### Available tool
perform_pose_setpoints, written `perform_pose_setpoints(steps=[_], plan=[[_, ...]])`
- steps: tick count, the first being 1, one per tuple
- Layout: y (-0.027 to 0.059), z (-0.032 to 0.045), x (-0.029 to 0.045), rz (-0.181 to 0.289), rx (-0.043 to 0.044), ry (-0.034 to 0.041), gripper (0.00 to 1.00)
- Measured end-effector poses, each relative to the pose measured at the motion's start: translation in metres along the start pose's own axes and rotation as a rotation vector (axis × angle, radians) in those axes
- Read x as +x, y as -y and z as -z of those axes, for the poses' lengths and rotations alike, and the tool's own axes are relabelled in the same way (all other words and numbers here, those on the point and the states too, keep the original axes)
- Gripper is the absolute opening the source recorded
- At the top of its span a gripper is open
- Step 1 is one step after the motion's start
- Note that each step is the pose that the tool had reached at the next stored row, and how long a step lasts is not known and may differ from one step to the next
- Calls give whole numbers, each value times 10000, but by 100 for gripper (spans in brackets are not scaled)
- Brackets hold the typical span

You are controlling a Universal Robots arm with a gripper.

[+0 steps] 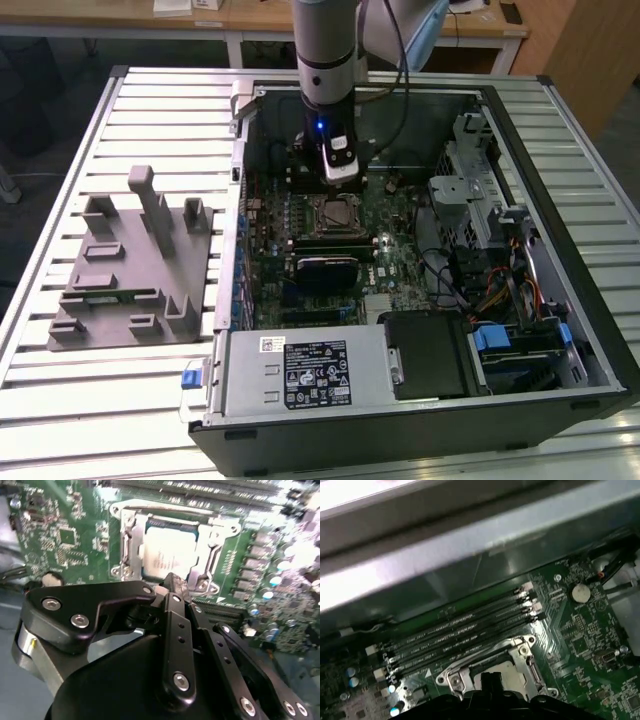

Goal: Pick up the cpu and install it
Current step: 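Install the first cpu locking lever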

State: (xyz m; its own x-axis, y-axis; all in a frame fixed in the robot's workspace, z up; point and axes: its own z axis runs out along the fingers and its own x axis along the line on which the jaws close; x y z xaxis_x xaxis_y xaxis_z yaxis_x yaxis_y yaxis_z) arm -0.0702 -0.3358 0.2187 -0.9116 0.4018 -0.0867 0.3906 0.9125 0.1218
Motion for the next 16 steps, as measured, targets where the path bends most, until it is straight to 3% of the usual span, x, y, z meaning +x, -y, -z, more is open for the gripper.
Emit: perform_pose_setpoints(steps=[3,11,16], plan=[[40,2,-24,-14,73,-170,11],[40,1,-37,3,91,-180,11],[3,-13,-122,106,135,-247,11]])
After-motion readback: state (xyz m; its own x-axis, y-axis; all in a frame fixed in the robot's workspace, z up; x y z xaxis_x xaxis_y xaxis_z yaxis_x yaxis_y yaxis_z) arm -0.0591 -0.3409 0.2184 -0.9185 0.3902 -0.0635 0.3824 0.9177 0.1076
